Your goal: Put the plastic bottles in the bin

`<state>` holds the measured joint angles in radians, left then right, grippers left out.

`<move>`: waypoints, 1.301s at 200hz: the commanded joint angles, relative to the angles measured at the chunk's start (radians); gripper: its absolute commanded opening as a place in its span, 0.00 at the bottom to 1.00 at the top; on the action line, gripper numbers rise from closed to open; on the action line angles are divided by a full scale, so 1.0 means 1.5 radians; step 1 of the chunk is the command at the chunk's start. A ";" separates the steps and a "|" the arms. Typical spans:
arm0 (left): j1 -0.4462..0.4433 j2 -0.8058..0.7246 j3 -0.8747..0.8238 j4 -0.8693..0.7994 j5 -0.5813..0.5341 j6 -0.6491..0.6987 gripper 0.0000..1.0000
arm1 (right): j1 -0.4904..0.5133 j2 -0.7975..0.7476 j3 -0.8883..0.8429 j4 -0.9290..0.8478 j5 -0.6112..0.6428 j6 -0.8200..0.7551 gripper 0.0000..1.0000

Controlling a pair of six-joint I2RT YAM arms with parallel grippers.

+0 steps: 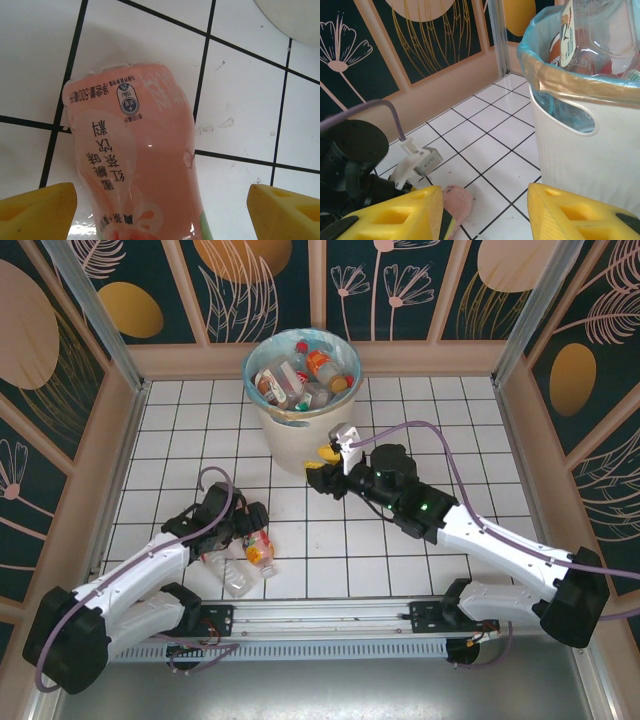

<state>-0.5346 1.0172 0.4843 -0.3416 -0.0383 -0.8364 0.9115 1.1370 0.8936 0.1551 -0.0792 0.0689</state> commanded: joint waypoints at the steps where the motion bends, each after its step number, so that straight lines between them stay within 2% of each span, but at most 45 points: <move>1: 0.004 0.028 -0.009 0.061 0.012 -0.010 0.88 | 0.001 0.004 -0.003 0.042 0.002 0.001 0.49; 53: 0.004 0.130 0.006 0.129 0.005 -0.004 0.87 | 0.002 0.015 -0.003 0.042 -0.008 0.007 0.49; 91: 0.004 0.149 0.009 0.151 -0.009 -0.007 0.76 | 0.002 0.011 -0.005 0.031 -0.002 0.008 0.49; 101: 0.004 0.137 0.010 0.150 -0.017 -0.003 0.70 | 0.002 0.009 -0.003 0.028 0.000 0.008 0.49; 123: 0.004 0.085 0.015 0.124 -0.048 0.002 0.64 | 0.002 0.002 -0.005 0.024 0.008 0.006 0.49; 161: 0.004 -0.100 0.052 0.019 -0.165 0.017 0.59 | 0.003 -0.019 -0.008 0.023 0.034 0.000 0.48; 188: 0.004 -0.231 0.154 -0.025 -0.255 0.079 0.43 | 0.006 -0.053 -0.008 0.036 0.069 -0.004 0.48; 212: 0.004 -0.226 0.303 0.020 -0.294 0.202 0.40 | 0.006 -0.091 -0.009 0.057 0.112 -0.020 0.47; 225: 0.004 -0.173 0.399 0.054 -0.273 0.273 0.37 | 0.006 -0.110 -0.009 0.071 0.133 -0.037 0.47; 248: 0.004 -0.055 0.552 0.128 -0.188 0.380 0.35 | 0.006 -0.138 -0.005 0.092 0.166 -0.069 0.47; 260: 0.004 0.006 0.610 0.175 -0.140 0.420 0.28 | 0.006 -0.150 0.000 0.096 0.183 -0.083 0.47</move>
<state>-0.5346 0.8669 1.2724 -0.2222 -0.3740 -0.4313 0.9127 0.9524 0.8883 0.2241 0.0998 0.0097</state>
